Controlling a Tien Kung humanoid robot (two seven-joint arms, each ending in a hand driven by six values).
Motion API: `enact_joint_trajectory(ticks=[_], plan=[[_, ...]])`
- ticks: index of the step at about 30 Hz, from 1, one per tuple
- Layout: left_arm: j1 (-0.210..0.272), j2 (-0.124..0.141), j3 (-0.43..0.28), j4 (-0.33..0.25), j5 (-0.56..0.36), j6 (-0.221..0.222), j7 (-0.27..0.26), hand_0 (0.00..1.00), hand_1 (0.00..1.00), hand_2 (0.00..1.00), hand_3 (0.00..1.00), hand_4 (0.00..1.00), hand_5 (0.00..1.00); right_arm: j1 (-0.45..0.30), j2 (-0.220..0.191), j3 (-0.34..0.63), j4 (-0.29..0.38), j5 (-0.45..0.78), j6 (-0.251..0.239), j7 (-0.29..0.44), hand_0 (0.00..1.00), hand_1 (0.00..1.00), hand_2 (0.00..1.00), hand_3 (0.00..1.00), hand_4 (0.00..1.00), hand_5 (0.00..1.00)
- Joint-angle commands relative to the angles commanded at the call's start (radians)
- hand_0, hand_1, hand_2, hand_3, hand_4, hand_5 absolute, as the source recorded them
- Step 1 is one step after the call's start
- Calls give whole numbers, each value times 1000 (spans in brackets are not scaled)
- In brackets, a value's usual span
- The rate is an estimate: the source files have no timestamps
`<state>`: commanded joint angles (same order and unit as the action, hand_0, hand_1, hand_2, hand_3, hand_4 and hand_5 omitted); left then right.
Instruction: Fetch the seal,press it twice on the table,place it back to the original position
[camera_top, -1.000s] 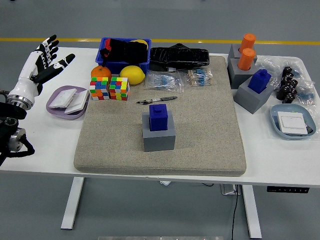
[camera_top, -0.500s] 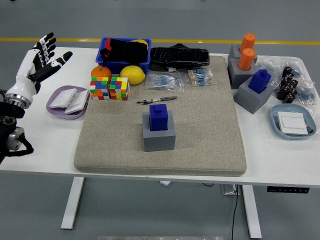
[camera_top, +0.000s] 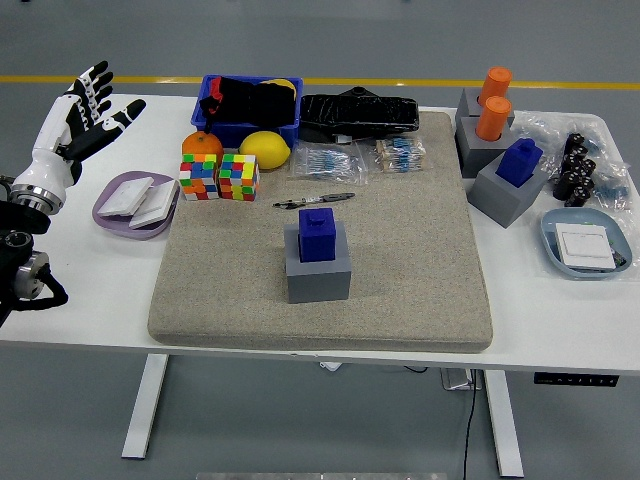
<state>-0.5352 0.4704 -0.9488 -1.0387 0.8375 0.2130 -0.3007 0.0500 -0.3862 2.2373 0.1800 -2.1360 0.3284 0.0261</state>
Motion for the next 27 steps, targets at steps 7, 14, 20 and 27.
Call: enact_joint_trajectory(ticks=[7, 14, 20, 27], plan=[[2, 2, -1, 0, 2, 0, 2, 949, 994, 986, 988, 958, 470, 2, 0, -1, 0, 0, 0, -1, 923, 821, 826, 853, 998, 841], [7, 2, -5, -2, 5, -1, 5, 949, 994, 984, 987, 957, 470, 1, 1, -3, 0, -5, -1, -3, 923, 822, 826, 853, 998, 840], [13, 5, -9, -7, 7, 4, 0, 949, 994, 984, 987, 957, 470, 1, 3, -5, 0, -6, -1, 0, 923, 822, 826, 853, 998, 840], [15, 9, -10, -10, 11, 4, 2, 949, 994, 984, 987, 956, 473, 7, -3, -27, 0, 7, 2, 1, 923, 826, 826, 852, 998, 837]])
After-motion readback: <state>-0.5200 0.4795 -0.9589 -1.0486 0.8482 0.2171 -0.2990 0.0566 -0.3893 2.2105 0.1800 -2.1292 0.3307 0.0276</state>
